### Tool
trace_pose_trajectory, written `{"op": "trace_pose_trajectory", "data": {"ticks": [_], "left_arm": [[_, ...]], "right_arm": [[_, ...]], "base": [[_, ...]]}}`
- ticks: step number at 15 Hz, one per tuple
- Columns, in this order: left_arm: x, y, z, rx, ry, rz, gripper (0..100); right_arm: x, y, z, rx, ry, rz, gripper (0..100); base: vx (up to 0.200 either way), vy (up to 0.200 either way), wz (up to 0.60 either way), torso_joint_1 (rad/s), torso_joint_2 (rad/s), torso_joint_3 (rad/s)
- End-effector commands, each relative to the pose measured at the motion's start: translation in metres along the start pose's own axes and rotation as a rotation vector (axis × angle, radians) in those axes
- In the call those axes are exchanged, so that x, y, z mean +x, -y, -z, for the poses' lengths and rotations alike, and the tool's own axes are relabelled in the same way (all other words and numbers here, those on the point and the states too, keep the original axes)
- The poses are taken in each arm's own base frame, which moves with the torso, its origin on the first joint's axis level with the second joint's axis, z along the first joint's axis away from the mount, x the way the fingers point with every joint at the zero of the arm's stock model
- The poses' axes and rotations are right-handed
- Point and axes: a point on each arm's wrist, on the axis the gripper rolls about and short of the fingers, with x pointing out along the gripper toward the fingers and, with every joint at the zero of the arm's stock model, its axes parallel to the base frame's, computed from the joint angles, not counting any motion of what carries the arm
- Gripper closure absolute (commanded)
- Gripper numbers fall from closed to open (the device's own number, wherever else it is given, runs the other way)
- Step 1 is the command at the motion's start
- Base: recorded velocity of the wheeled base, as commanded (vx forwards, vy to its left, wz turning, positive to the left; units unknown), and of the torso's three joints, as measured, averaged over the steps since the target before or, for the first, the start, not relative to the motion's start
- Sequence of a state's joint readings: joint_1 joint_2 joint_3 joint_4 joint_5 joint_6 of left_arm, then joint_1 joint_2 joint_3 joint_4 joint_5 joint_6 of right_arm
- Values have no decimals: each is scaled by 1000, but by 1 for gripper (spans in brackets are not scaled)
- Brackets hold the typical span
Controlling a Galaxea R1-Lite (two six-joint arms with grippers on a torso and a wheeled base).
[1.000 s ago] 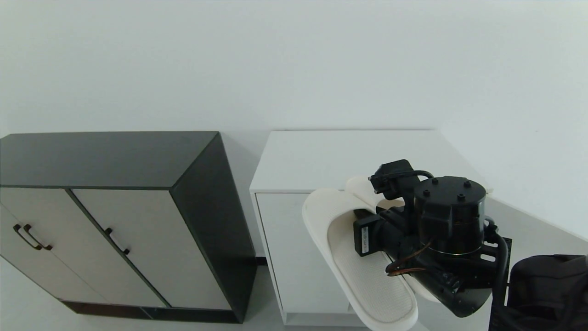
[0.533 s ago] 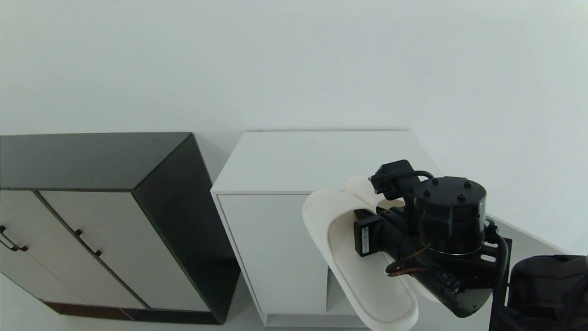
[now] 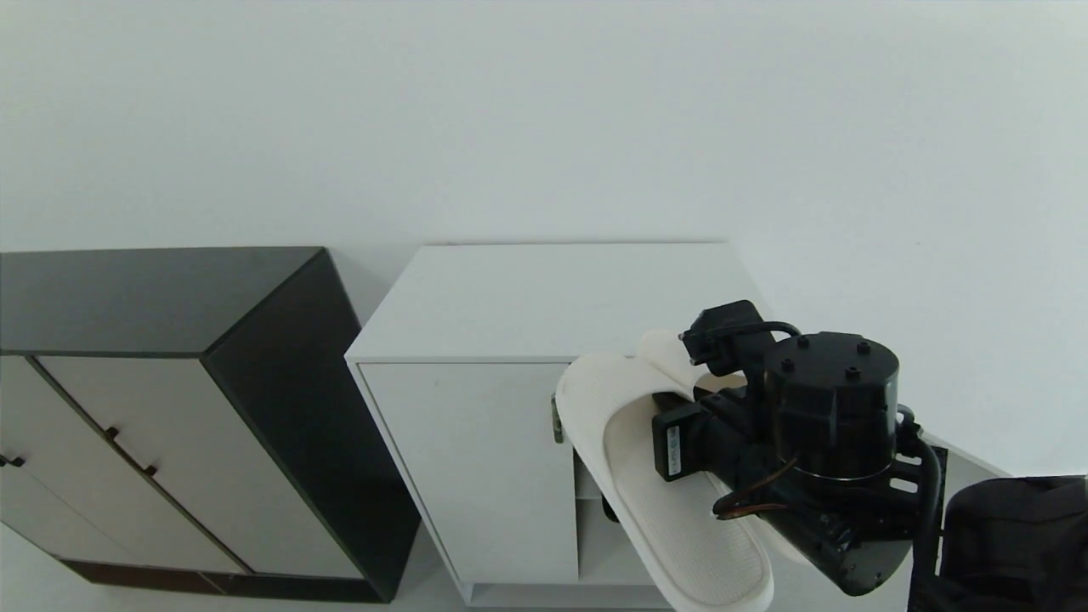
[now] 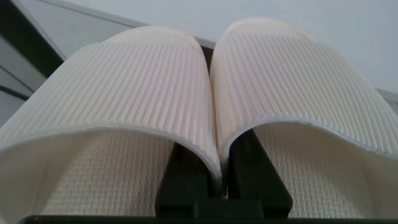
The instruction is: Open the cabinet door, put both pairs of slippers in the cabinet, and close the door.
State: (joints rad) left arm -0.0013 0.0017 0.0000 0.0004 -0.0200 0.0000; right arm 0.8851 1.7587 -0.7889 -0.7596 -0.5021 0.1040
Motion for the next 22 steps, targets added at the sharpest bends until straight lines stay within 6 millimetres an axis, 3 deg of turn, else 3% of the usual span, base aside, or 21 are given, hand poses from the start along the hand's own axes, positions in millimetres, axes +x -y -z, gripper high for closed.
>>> {"op": "trace_pose_trajectory", "data": {"ticks": [1,16,22], "left_arm": [[0,0,0,0,1,0,100],[0,0,0,-2,1,-1,100],[0,0,0,-2,1,-1,100]], "right_arm": [[0,1,1,-1,-2,6,100],[-4,17,12,-46,3,40,100],[-4,17,12,-47,1,40,100]], "base": [[0,0,0,0,0,0],[0,0,0,-3,7,5],[0,0,0,-210,494,276]]}}
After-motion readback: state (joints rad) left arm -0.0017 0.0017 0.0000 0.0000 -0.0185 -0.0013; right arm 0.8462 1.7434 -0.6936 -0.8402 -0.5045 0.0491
